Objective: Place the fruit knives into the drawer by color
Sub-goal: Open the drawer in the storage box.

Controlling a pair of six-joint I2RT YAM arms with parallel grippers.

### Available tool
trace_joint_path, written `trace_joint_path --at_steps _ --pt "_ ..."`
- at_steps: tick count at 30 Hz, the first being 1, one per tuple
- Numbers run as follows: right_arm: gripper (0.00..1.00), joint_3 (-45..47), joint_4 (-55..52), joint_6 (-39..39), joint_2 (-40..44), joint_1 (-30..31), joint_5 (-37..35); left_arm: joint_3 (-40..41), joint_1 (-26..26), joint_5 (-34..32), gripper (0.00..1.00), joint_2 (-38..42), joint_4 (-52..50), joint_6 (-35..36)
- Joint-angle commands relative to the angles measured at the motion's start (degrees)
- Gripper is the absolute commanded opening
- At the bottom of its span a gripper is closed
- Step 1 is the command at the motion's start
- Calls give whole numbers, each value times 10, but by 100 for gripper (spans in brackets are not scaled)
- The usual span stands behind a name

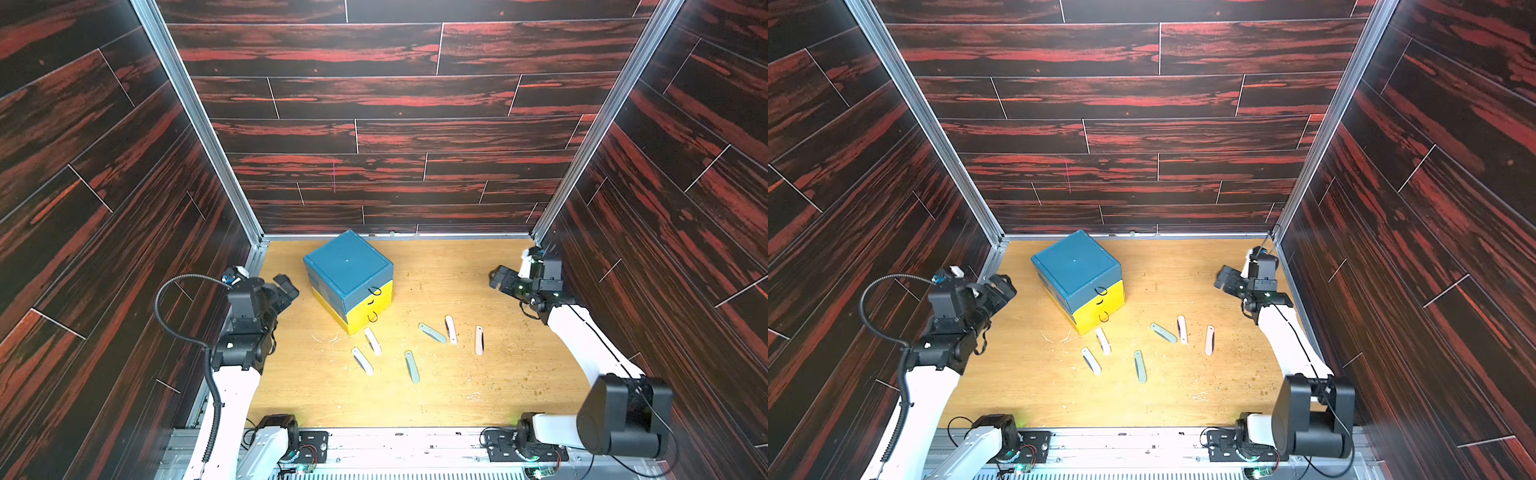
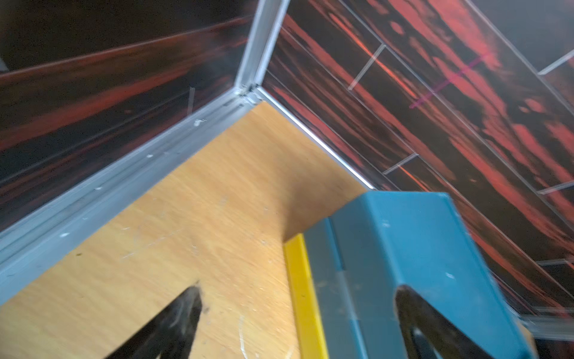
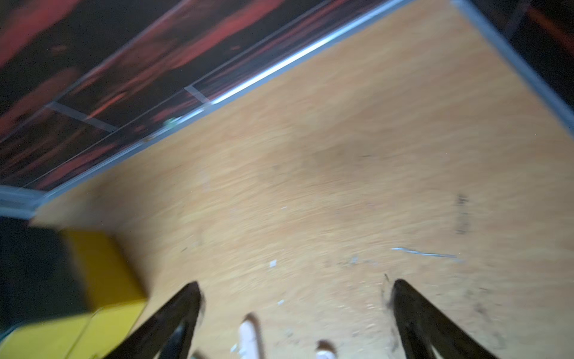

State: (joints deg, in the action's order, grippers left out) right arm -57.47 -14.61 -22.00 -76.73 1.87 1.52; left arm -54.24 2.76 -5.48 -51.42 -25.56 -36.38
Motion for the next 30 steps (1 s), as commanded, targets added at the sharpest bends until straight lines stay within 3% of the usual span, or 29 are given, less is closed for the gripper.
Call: trace_joint_path --at_steps 1,10,14,18,20,22,24,30 --pt "98 -20 -43 3 11 36 64 -36 -5 54 100 -34 -56 7" --pt "98 -18 29 -92 16 107 219 -89 -50 82 100 -82 -63 2" --pt "94 -19 69 -134 10 144 247 -143 -94 68 96 -130 -103 11" --pt "85 -17 105 -181 -6 188 264 -205 -131 65 80 -189 -138 14" --pt "80 -10 129 -206 -13 207 271 -229 -144 59 67 -213 -153 14" --pt "73 -3 148 -225 -21 227 269 -250 -154 54 45 -233 -165 13" --pt "67 2 158 -238 -29 242 265 -264 -161 53 35 -250 -172 12" --pt "59 4 190 -269 -63 278 268 -293 -180 45 15 -301 -193 13"
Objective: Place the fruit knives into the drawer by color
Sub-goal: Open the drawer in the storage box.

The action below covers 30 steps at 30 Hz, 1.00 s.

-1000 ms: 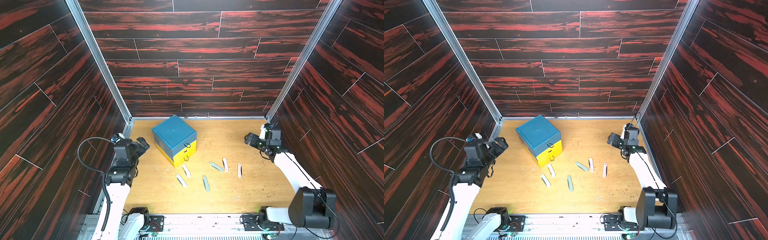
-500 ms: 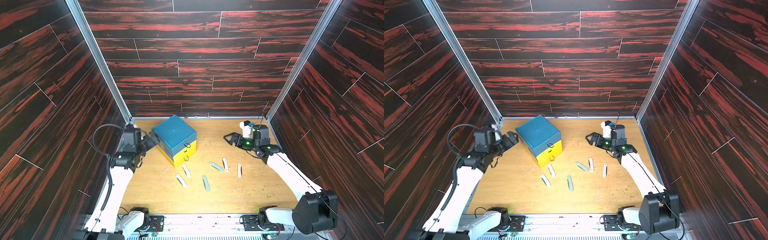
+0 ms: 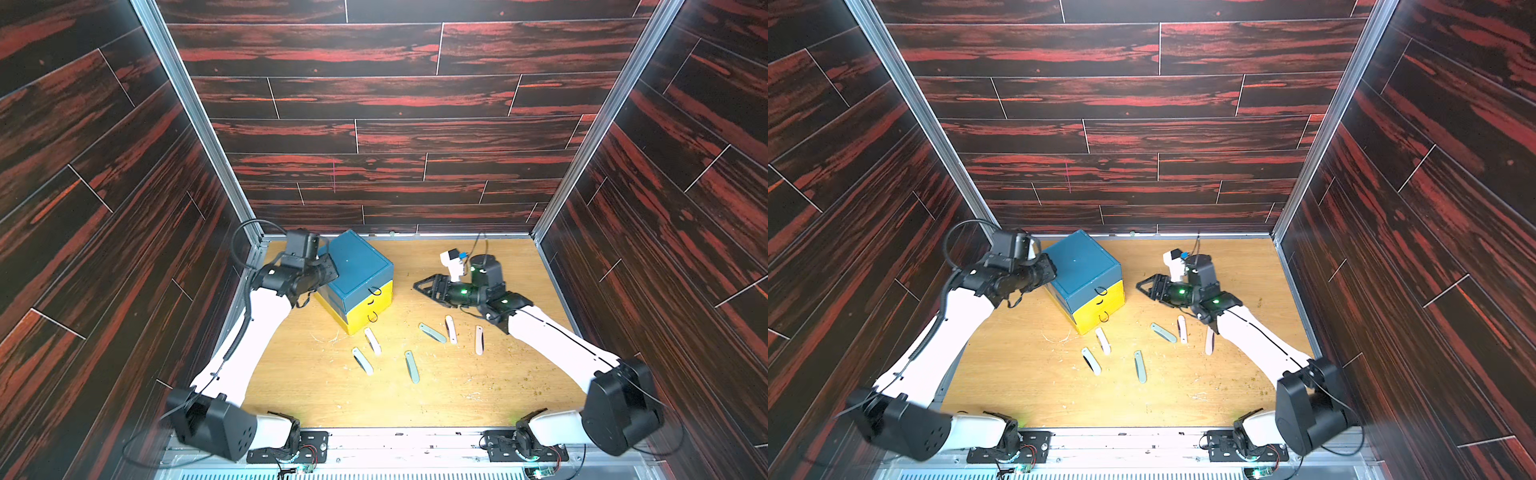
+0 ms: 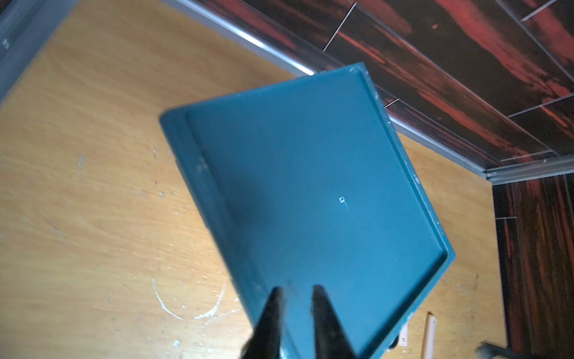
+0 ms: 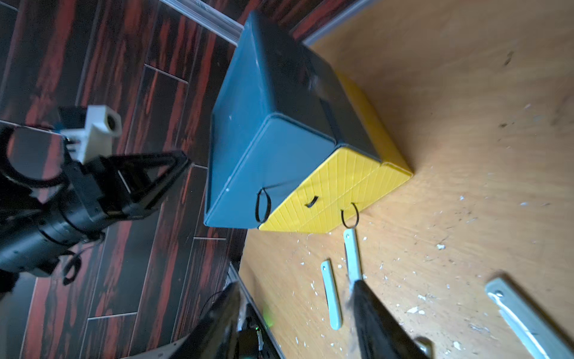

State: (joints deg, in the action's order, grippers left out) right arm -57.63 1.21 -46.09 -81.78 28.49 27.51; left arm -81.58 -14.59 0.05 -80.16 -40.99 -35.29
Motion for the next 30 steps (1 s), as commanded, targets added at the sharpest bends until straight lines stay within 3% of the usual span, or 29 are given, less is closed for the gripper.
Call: trace_joint_path --at_steps 1,6,24,30 --pt "58 5 39 -33 -19 16 8 -23 -8 -12 12 -21 -40 3" --pt "57 -11 54 -43 -50 38 7 -47 -18 -16 0 -54 -44 5" --pt "56 -72 79 -63 -126 78 20 -59 -33 -29 0 -93 -60 1" --pt "45 -82 97 -77 -148 84 33 -58 -34 -23 0 -98 -59 -3"
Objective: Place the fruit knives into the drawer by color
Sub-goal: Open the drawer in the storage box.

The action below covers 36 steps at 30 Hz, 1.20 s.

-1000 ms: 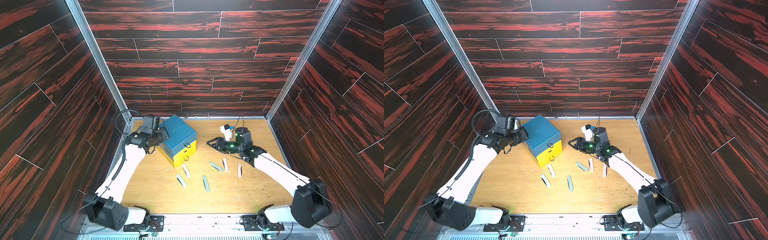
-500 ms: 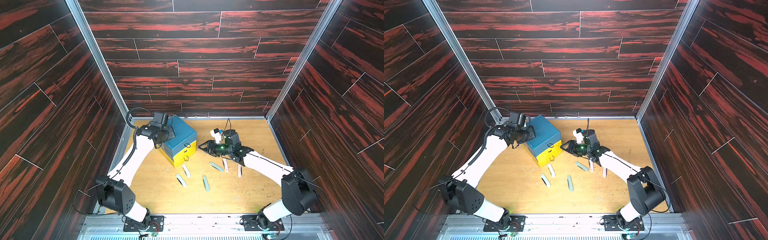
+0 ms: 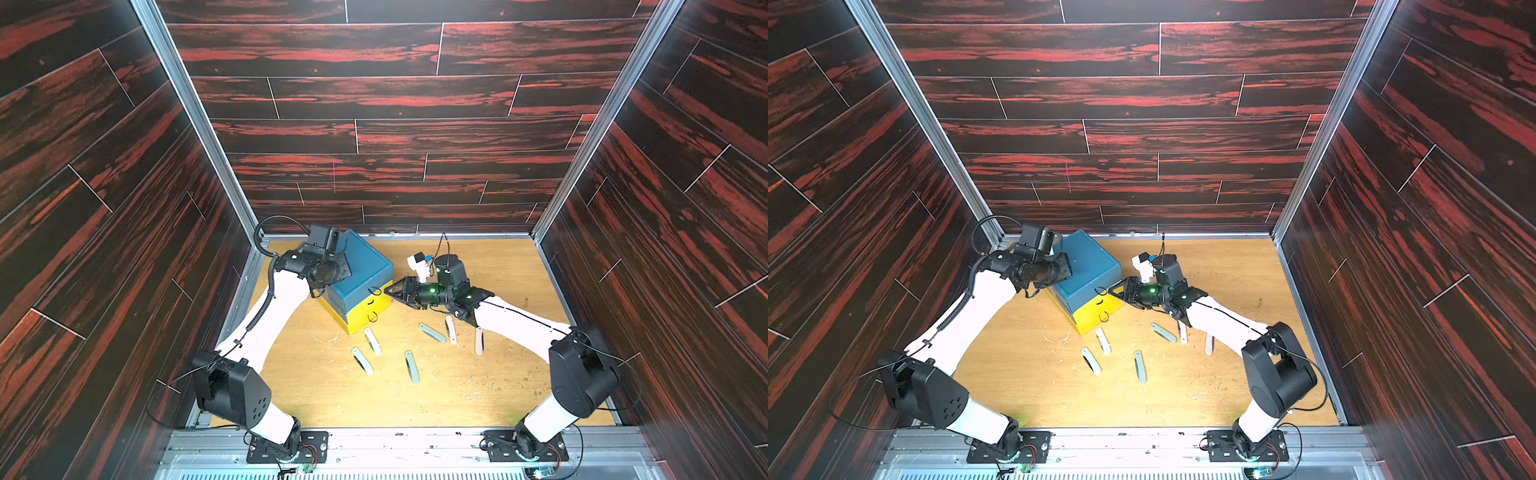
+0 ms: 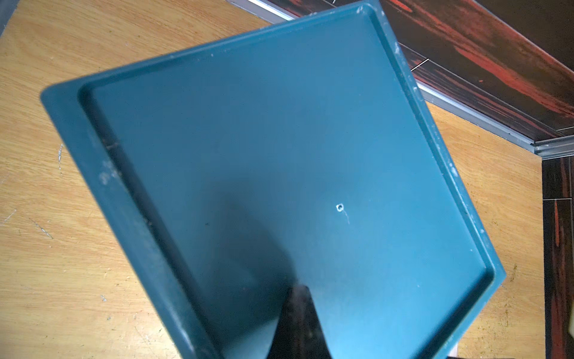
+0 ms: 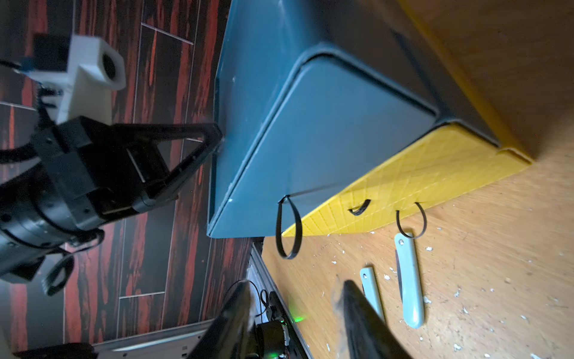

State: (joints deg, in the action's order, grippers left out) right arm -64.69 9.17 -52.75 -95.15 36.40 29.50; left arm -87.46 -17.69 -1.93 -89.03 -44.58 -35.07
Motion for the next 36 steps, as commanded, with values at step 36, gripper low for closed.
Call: trace_joint_path --at_steps 36 --pt "29 -58 67 -46 -93 12 50 5 -6 0 0 -22 -23 -5"
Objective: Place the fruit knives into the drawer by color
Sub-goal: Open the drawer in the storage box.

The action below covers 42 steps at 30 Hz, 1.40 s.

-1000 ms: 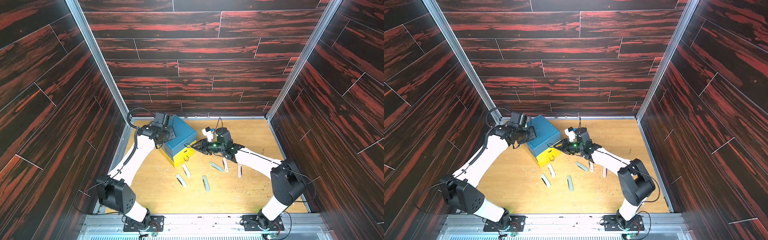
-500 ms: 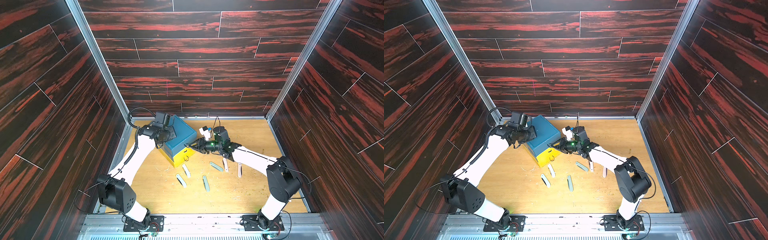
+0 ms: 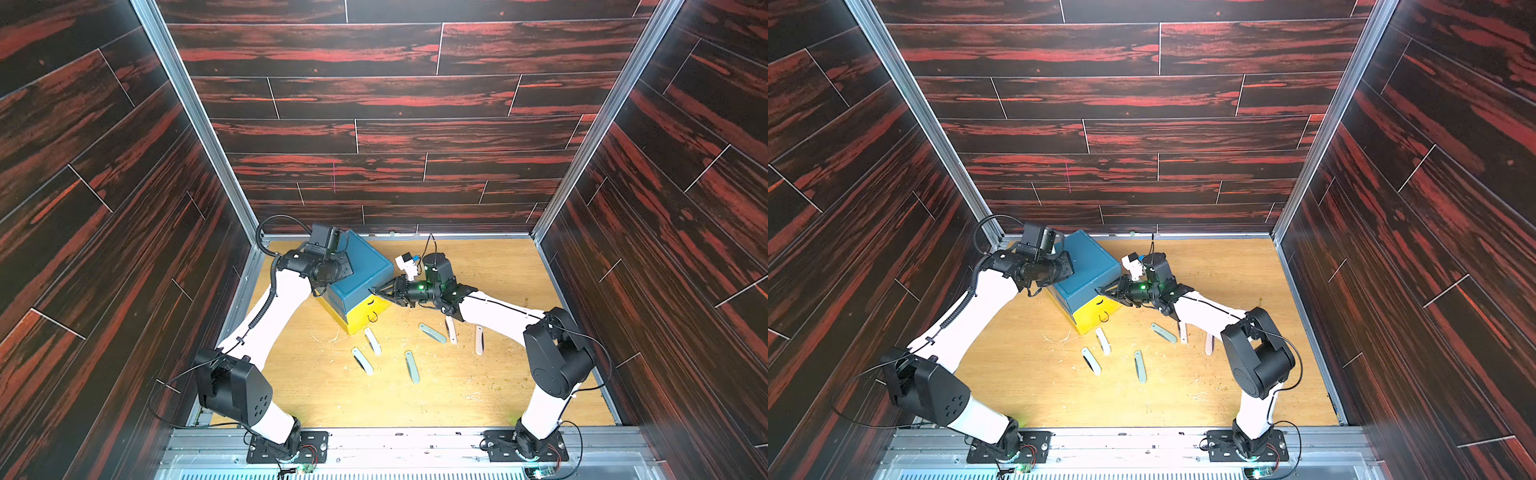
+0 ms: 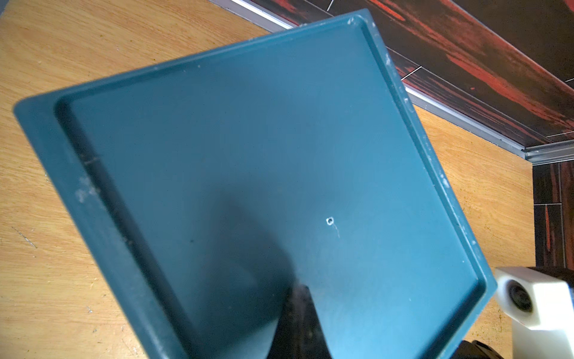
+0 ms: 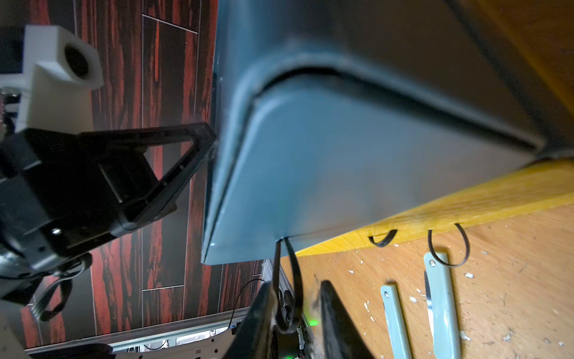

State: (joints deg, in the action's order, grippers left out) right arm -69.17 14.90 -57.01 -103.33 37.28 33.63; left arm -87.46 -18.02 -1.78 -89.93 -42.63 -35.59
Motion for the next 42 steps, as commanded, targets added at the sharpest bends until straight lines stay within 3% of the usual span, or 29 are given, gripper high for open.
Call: trace_joint_path --at_steps 1,4,12,42 --pt "29 -14 10 -2 -13 4 9 6 -3 -1 0 -13 -42 0" --pt "24 -17 10 -2 -15 4 11 8 -3 3 0 -14 -42 1" --pt "0 -20 12 -5 -19 4 16 12 -3 2 0 -13 -42 0" --pt "0 123 -33 19 124 7 -5 15 -3 -1 0 -13 -39 -10"
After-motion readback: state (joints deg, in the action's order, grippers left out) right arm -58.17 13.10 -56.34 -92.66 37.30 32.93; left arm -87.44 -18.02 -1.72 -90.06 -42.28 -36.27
